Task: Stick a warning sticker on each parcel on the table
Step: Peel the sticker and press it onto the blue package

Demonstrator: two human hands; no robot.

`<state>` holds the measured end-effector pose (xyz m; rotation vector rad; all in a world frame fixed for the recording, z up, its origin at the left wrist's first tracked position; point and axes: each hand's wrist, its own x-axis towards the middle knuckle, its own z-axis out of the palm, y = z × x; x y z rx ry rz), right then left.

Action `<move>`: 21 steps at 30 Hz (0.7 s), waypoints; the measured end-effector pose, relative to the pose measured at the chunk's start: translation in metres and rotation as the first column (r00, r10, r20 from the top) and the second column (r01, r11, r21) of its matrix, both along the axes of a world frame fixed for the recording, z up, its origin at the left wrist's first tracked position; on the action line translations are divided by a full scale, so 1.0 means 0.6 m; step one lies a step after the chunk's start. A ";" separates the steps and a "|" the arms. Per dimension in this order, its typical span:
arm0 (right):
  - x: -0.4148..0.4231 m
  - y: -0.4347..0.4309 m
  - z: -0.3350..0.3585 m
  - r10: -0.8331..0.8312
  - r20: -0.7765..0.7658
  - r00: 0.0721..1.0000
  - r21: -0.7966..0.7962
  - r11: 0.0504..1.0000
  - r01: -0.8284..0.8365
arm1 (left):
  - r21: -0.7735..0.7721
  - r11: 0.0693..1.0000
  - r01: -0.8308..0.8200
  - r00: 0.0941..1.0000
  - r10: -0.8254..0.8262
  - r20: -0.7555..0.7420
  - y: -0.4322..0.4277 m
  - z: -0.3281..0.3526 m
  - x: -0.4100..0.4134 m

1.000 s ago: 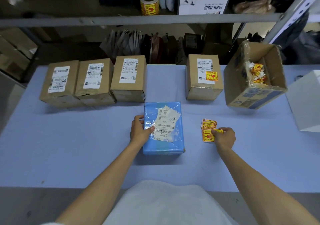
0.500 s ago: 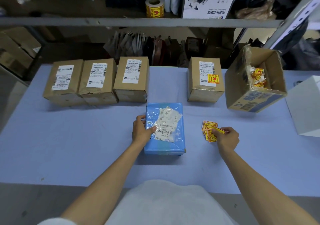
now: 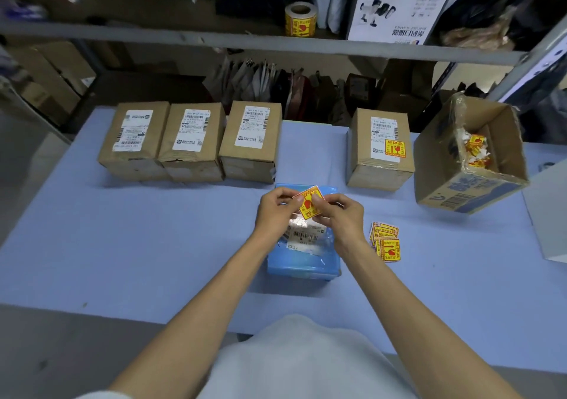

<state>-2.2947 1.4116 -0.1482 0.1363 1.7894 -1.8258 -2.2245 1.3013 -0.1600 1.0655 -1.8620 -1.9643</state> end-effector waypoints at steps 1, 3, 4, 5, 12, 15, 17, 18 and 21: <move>0.003 0.000 0.001 0.049 -0.021 0.999 0.020 0.999 -0.049 | 0.004 1.000 -0.025 1.000 0.025 0.002 -0.007 0.000 0.005; 0.007 0.001 -0.001 0.112 -0.071 0.991 0.069 0.992 -0.107 | -0.005 0.998 -0.057 0.998 0.057 0.012 -0.017 -0.002 0.012; 0.009 0.000 -0.003 0.118 -0.095 0.988 0.099 0.989 -0.109 | -0.007 0.998 -0.059 0.998 0.059 0.014 -0.020 -0.003 0.014; 0.012 -0.001 -0.004 0.107 -0.116 0.987 0.128 0.988 -0.092 | -0.003 0.998 -0.056 0.998 0.056 0.011 -0.021 -0.002 0.016; 0.021 -0.007 -0.010 -0.045 -0.186 0.981 0.176 0.981 0.078 | 0.050 0.998 0.027 1.000 -0.027 -0.005 -0.022 0.002 0.004; 0.011 -0.003 -0.002 -0.051 -0.188 0.981 0.155 0.985 0.081 | 0.085 0.993 0.078 0.997 -0.078 0.000 -0.024 0.007 -0.003; 0.004 0.000 0.005 -0.058 -0.185 0.981 0.140 0.986 0.085 | 0.085 0.991 0.101 0.995 -0.103 0.009 -0.024 0.008 -0.009; 0.002 0.001 0.008 -0.063 -0.181 0.981 0.133 0.987 0.087 | 0.070 0.991 0.118 0.993 -0.119 0.018 -0.024 0.010 -0.012; -0.003 0.001 0.012 -0.088 -0.171 0.981 0.106 0.989 0.107 | -0.001 0.977 0.214 0.976 -0.213 0.050 -0.029 0.019 -0.024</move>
